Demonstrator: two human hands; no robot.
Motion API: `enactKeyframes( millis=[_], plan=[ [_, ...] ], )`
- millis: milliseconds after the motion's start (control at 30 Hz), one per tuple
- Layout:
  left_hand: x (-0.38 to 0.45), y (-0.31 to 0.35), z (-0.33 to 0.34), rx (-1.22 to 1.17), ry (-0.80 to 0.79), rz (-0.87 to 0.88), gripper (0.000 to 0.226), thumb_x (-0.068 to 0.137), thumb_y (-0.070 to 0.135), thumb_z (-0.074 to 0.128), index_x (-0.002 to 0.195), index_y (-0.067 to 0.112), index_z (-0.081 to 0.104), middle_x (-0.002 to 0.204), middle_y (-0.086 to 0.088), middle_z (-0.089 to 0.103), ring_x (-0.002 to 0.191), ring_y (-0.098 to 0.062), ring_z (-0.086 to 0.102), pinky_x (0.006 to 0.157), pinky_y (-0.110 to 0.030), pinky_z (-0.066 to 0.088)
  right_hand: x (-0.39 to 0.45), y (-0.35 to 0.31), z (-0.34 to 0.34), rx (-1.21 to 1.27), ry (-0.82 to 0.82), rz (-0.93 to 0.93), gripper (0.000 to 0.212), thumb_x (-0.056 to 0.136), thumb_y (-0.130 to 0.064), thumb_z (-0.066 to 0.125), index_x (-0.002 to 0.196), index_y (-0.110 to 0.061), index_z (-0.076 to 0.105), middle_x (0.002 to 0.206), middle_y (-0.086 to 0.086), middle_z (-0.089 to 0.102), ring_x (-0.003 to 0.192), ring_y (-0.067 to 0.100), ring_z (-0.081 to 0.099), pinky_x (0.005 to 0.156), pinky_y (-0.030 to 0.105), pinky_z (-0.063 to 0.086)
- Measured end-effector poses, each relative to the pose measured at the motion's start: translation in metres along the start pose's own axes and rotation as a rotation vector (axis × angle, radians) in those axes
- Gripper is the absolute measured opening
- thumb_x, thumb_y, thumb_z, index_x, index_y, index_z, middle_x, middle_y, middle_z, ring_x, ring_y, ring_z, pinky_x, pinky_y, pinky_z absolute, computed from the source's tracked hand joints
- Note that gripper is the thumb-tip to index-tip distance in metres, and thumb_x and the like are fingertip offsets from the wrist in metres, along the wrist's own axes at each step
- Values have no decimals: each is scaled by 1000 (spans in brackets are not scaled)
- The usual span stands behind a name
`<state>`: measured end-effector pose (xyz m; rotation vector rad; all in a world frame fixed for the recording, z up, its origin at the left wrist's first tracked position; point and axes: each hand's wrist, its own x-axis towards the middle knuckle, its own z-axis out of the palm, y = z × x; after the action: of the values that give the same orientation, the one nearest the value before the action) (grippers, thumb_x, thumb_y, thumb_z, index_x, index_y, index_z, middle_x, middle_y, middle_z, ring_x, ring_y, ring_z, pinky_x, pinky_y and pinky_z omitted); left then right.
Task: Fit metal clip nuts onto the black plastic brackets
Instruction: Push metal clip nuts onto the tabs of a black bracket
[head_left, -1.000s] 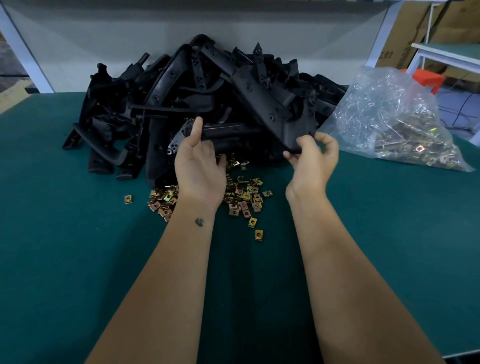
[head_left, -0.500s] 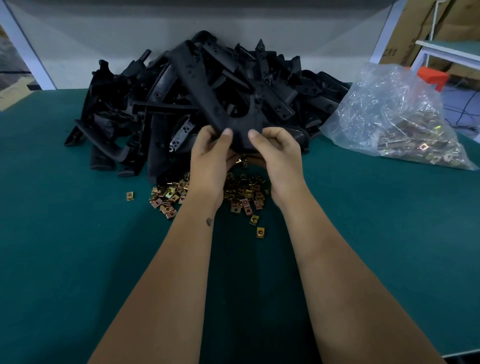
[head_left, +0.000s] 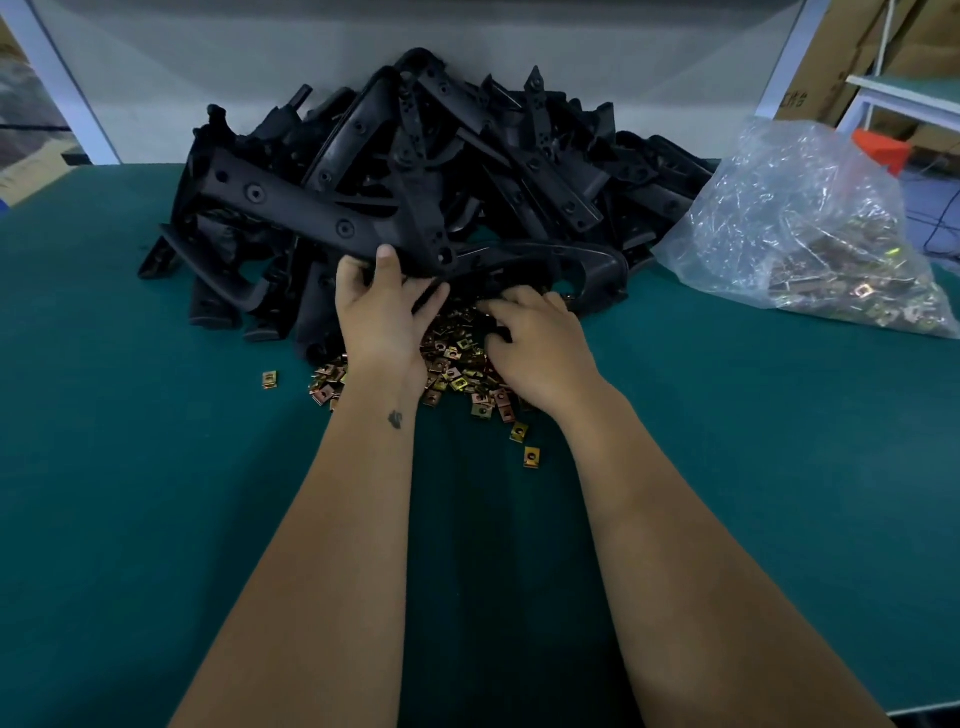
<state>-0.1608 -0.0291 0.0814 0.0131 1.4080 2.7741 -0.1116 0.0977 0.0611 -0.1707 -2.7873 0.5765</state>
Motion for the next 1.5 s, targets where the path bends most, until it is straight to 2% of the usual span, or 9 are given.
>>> enactKeyframes(
  millis=[233,400,633,933,1067,1200,1267,1400,1500],
  plan=[
    [-3,-2,3,-86,-67,-43,6,101,5,52,102,10,50,104,-10,65,79,-21,74,72,-30,59,-1,-3,-1,140,99,14,24,85,-12,62,107,-15,71,106,1,59,103,18,53,80,29,44],
    [-4,-6,7,-127,-124,-81,12,102,3,46,110,12,51,112,-12,63,77,-23,72,71,-31,58,-1,-3,-8,334,51,20,29,79,1,65,102,-16,71,94,-5,65,87,8,59,65,5,41],
    [-4,-9,9,-129,-120,-96,16,102,1,43,108,15,50,109,-8,64,76,-19,70,70,-29,58,-1,-6,-7,469,174,39,27,81,6,64,100,-11,73,96,-4,63,80,1,59,69,3,42],
    [-2,-9,7,-138,-72,-86,19,101,-1,43,111,15,49,112,-9,63,84,-21,68,69,-28,58,1,-1,-12,682,287,146,20,84,2,68,89,-17,73,87,-7,70,82,2,65,74,7,47],
    [-3,-10,8,-117,-66,-91,21,101,-1,43,110,17,50,113,-7,63,86,-21,68,70,-29,58,0,0,-15,507,197,147,24,84,-5,61,92,-24,74,86,-19,66,82,-3,62,72,9,46],
    [-3,-9,7,-107,-58,-104,21,101,-2,42,102,17,51,109,-7,62,91,-24,63,69,-29,58,-2,1,-15,197,-34,62,30,80,-23,64,109,-24,74,102,-10,61,107,19,55,92,37,47],
    [-3,-9,7,-109,-59,-107,20,101,-2,42,102,16,50,109,-8,62,92,-25,62,69,-29,58,-1,0,-13,83,-49,24,30,82,-29,67,112,-23,73,104,-4,55,113,24,50,96,41,43],
    [-3,-9,7,-105,-55,-108,21,101,-2,42,102,17,51,109,-8,63,90,-24,64,69,-29,58,-3,-1,-11,235,31,9,15,82,-20,70,96,-24,72,95,-9,55,104,20,55,91,38,47],
    [-3,-9,7,-103,-53,-108,20,101,-1,43,103,17,51,109,-9,64,90,-24,64,70,-29,57,-3,-2,-12,365,99,57,14,81,-13,68,82,-26,68,85,-15,63,86,8,60,76,29,50]
  ],
)
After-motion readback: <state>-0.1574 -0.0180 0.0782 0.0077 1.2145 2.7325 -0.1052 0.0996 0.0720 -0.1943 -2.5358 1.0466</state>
